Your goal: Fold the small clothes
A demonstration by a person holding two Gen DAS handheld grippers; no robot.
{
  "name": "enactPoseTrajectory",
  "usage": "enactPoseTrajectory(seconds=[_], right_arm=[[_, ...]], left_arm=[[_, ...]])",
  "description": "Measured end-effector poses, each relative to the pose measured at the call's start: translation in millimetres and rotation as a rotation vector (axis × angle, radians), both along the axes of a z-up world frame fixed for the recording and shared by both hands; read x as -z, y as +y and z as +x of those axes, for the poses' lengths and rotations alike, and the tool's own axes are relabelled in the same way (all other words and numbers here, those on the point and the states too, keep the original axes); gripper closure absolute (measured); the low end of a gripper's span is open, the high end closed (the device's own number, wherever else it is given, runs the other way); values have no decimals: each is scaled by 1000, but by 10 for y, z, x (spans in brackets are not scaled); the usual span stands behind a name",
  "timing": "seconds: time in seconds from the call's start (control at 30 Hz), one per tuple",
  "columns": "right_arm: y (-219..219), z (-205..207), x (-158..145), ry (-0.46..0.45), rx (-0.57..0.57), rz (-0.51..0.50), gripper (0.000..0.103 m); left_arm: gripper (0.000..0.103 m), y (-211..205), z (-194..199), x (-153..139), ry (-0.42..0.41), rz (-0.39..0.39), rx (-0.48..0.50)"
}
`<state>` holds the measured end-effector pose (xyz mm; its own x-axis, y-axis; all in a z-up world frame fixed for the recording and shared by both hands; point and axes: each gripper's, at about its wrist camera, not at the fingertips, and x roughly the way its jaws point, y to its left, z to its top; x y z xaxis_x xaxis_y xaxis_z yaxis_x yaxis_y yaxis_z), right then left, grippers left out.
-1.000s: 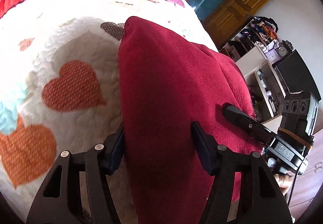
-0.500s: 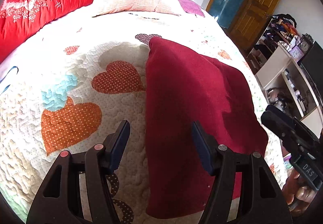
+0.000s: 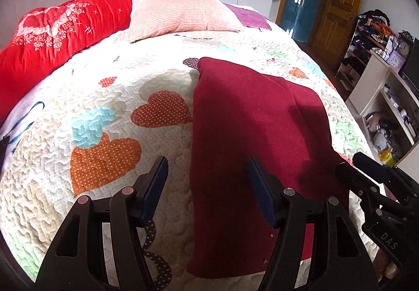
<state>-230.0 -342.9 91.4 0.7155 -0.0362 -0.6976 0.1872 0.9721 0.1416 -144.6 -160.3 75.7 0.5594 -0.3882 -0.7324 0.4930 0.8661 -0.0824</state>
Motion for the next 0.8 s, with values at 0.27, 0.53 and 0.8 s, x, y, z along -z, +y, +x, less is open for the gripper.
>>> enactPoseTrajectory(seconds=[0.27,0.53,0.8], right_arm=[[104,-95,-135,-29,36,-22,52],[185,-185,-221,-63,46,-24,44],[255,-217,-279,-80,53,-39,36]], left_arm=[[39,110,-162,-109,-77,16,-37],[39,240,-307,-300,-159,-23,-72],[39,230,-404,-332,-209,5,-67]])
